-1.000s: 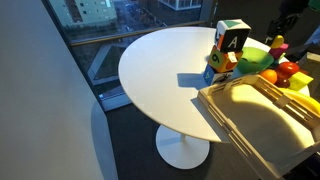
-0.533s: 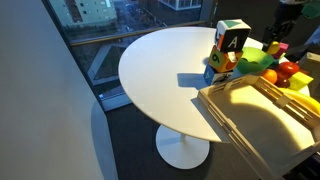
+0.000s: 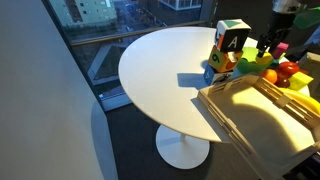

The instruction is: Remove the lemon from the pink block and put it in the green bowl

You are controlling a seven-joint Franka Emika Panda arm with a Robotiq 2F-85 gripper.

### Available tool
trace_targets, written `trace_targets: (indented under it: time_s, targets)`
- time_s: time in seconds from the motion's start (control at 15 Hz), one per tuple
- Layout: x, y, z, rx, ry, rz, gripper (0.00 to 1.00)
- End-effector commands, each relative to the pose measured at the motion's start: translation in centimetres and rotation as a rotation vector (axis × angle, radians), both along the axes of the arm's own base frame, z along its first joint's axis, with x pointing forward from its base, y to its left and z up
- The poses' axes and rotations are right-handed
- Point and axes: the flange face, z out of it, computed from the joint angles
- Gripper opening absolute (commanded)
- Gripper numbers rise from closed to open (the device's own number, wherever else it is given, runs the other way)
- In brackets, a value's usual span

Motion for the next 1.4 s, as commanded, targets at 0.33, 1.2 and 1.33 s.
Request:
trace_targets:
  time_s: [0.33,1.2,1.33]
  targets:
    - [-0.5,-0.3,0.1,-0.079,0.014,-0.053,1.0]
    - [-4.9,-0.8,3.9,-0.076,0.169,-0.077,1.0]
    - [-6.0,-0.6,5.0,-0.075,0.19,-0.075,1.0]
